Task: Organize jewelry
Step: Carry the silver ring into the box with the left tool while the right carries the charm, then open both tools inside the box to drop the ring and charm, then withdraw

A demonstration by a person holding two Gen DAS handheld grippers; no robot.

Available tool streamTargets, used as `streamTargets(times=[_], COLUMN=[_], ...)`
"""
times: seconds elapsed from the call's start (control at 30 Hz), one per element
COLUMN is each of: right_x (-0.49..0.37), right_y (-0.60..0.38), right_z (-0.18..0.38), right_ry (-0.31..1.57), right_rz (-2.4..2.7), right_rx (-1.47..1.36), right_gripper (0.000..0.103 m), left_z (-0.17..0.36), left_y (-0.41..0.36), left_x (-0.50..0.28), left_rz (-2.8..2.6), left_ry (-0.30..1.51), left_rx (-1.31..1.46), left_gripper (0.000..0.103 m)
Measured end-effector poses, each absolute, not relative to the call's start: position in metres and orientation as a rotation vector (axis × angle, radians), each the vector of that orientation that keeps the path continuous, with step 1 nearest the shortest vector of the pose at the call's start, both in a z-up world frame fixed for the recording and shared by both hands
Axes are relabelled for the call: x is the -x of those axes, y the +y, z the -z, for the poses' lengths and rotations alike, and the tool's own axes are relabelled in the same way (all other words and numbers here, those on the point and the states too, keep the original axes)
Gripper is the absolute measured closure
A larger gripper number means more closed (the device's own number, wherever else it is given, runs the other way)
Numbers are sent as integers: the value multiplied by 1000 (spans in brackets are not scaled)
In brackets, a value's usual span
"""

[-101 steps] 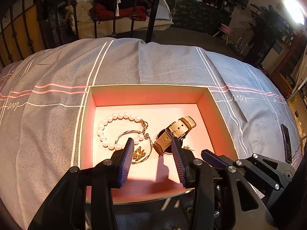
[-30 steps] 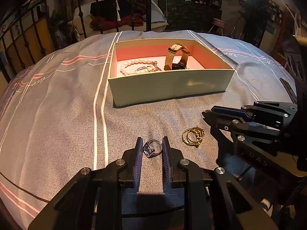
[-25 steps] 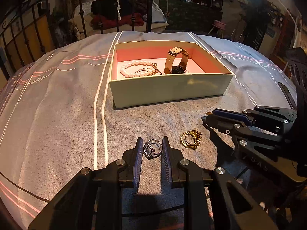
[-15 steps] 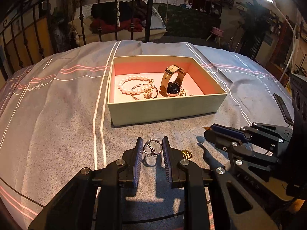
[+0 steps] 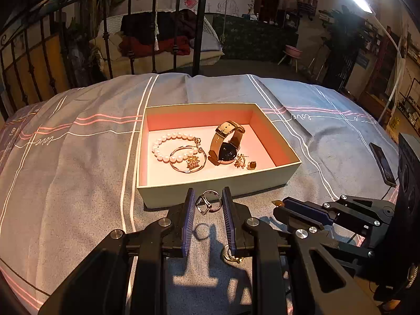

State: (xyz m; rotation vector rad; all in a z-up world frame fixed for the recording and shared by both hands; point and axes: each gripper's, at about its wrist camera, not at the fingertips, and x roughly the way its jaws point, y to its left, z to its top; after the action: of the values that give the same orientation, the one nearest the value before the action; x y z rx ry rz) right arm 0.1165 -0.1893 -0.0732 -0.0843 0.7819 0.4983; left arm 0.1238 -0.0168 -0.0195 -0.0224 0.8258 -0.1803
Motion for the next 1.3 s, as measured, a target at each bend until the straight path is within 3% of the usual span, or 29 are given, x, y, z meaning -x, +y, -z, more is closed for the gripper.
streamTargets(times=[0.5, 1.3], right_x=[-171, -199], right_y=[-182, -168], right_z=[39, 67], right_ry=[729, 826], right_rz=[-460, -462], right_rx=[86, 116], right_gripper=[90, 90], left_z=[0, 31], left_y=[-15, -26], left_x=[-189, -225], left_rz=[157, 158], left_ry=[834, 958], left_rx=[119, 103], left_gripper=[83, 83])
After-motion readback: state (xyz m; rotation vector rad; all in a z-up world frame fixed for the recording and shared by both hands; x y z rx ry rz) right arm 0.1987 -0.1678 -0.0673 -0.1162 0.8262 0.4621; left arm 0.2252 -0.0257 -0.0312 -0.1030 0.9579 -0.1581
